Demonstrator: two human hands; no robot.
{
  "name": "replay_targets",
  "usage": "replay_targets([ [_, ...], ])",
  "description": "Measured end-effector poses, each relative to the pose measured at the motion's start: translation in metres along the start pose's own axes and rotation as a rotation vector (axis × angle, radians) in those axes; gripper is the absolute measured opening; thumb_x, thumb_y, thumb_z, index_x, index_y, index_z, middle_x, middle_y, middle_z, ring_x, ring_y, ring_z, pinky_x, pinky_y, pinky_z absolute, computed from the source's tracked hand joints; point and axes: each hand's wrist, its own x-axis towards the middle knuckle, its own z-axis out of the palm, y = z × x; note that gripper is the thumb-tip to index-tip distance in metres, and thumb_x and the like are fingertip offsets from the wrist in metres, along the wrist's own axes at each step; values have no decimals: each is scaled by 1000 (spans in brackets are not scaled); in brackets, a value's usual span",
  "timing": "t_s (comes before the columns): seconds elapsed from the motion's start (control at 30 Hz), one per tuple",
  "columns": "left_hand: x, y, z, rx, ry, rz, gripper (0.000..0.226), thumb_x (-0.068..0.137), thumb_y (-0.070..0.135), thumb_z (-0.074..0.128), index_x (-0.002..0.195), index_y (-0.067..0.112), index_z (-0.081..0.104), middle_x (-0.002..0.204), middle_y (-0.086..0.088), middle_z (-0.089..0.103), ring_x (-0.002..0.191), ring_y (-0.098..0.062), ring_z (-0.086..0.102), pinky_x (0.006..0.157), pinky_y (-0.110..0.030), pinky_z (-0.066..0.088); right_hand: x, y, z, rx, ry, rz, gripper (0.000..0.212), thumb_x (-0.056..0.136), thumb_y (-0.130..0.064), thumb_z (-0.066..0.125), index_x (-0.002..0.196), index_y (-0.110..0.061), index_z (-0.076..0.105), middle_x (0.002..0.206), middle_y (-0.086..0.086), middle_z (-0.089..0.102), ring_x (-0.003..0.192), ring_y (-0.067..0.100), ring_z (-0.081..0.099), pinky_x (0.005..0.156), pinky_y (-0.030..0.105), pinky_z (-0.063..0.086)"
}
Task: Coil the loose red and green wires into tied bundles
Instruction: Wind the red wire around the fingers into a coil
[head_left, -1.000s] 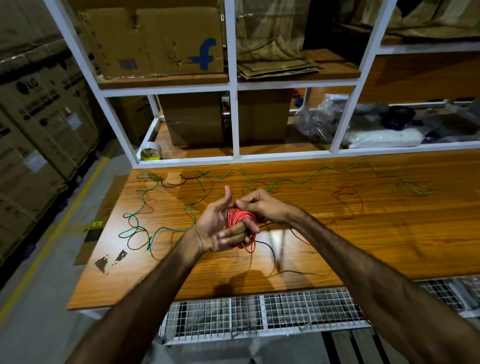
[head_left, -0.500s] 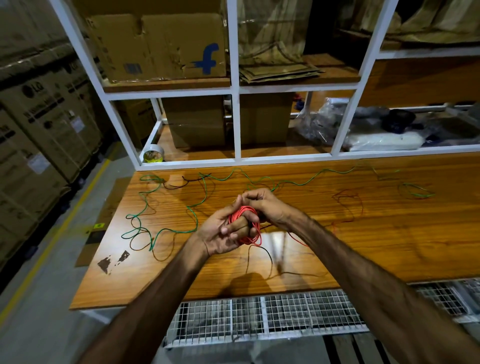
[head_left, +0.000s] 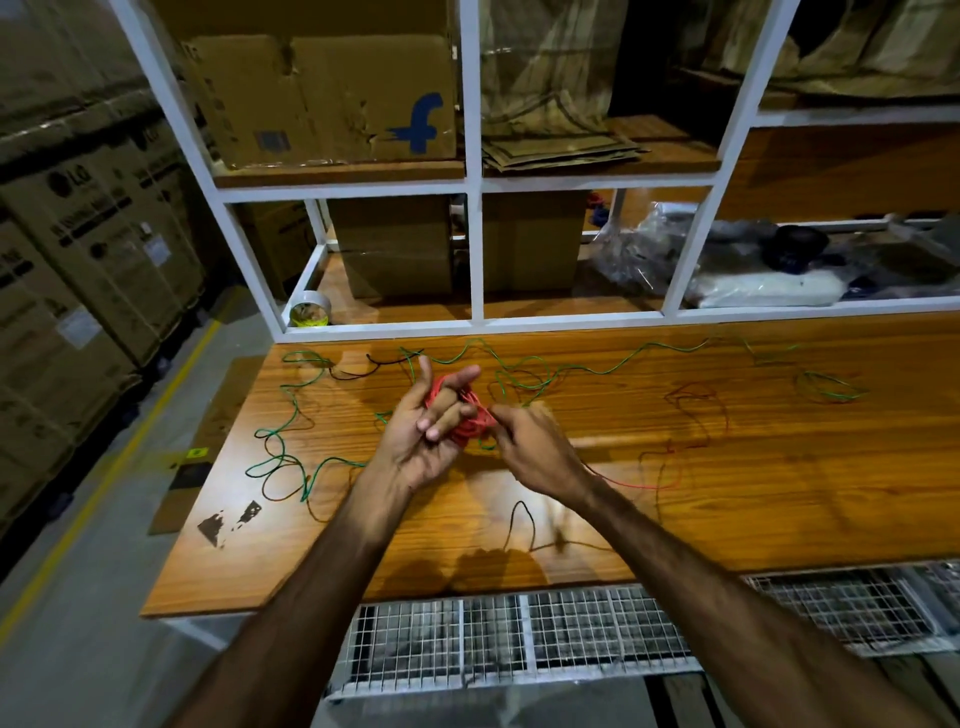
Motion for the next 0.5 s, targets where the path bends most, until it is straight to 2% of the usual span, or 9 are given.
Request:
replay_targets([
  [0.07,7,6,0,56,138,99,63,108,47,33,118,-9,62,38,5,35,34,-6,40,74,-19,54,-5,-9,0,-92,-22,-18,29,108,-42,44,94,-27,64,79,-4,67,71,23,57,64,35,41],
  [0.13,15,5,-3,150,303,170,63,107,48,36,123,-8,59,41,6,34,38,-6,39,72,-20,53,-5,-12,1,-193,-26,-35,30,108,-44,42,93,-27,61,84,4,71,81,31,64,67,38,45],
  [0.23,28,1,-11,331,541,311,60,106,45,43,120,-10,60,46,4,35,45,-11,43,72,-25,52,-5,-12,-3,-256,-25,-31,30,106,-46,45,81,-30,48,84,11,70,84,39,65,65,37,39],
  [0.3,35,-3,-20,555,651,386,53,106,42,47,115,-8,64,46,2,40,46,-14,48,74,-30,53,-6,-10,-5,-301,-28,-55,33,105,-48,47,77,-30,45,83,10,70,84,38,66,65,36,36],
  [0.33,35,-5,-23,716,681,396,49,107,42,48,109,-3,68,45,2,43,46,-15,51,76,-32,53,-6,-11,-6,-311,-29,-73,34,104,-49,48,76,-30,45,82,9,70,83,38,66,65,37,39],
  [0.4,30,-14,-25,1014,658,395,49,106,44,49,81,8,70,45,1,49,46,-17,52,72,-32,54,-3,-11,-9,-307,-37,-97,32,103,-51,49,78,-32,53,81,9,70,81,37,66,64,38,46],
  [0.43,27,-20,-25,1131,625,398,53,105,46,51,67,11,63,45,0,49,44,-15,48,63,-29,51,0,-9,-10,-307,-44,-111,32,102,-53,49,82,-31,59,80,8,70,80,36,66,64,38,48],
  [0.5,22,-29,-21,1306,589,406,57,103,47,54,55,16,51,47,-1,43,42,-13,38,45,-24,36,6,-6,-13,-303,-65,-149,32,100,-55,50,87,-30,65,75,4,70,74,33,67,62,38,50],
])
